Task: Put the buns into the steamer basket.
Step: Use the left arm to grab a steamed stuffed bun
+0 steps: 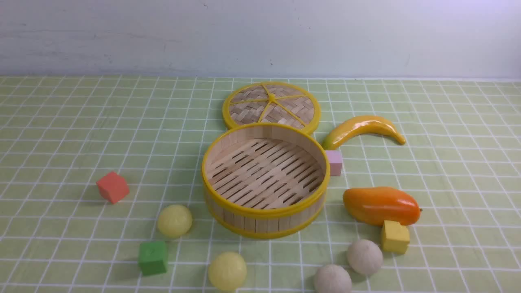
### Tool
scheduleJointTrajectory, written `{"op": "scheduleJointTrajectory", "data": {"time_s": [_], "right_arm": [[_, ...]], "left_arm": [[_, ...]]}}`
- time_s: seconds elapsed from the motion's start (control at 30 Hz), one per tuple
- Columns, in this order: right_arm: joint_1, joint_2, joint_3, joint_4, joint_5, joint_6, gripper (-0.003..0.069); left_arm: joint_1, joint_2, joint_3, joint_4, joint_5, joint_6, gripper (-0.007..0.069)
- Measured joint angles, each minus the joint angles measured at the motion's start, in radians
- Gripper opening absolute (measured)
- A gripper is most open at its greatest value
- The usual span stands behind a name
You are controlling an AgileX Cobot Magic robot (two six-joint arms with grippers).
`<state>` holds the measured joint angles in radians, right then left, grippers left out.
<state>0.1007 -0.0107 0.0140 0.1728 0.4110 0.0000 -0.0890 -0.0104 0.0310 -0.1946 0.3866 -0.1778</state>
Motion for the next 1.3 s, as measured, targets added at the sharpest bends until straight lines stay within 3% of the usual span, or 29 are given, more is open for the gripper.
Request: {"op": "scheduleJointTrajectory", "data": {"time_s": [0.63,0.97,1.07,1.2,1.3], "right_arm": [[0.0,0.0,0.0,0.0,0.0,0.0,0.0239],[0.0,0.0,0.0,0.0,0.0,0.0,0.0239],[0.0,0.0,0.0,0.0,0.0,0.0,0.0239],[0.0,0.0,0.0,0.0,0.0,0.0,0.0239],[0.0,0.0,0.0,0.0,0.0,0.0,0.0239]], "left_arm": [[0.0,0.0,0.0,-0.002,-0.035,-0.005,0.0237],[0.0,0.0,0.0,-0.398,-0.27,-0.147,0.0237],[0.0,0.0,0.0,-0.445,-0.338,-0.15,0.0235],[0.0,0.0,-0.003,-0.462,-0.357,-0.154,0.0187],[0.0,0.0,-0.099,-0.457,-0.235,-0.121,0.0041]]}}
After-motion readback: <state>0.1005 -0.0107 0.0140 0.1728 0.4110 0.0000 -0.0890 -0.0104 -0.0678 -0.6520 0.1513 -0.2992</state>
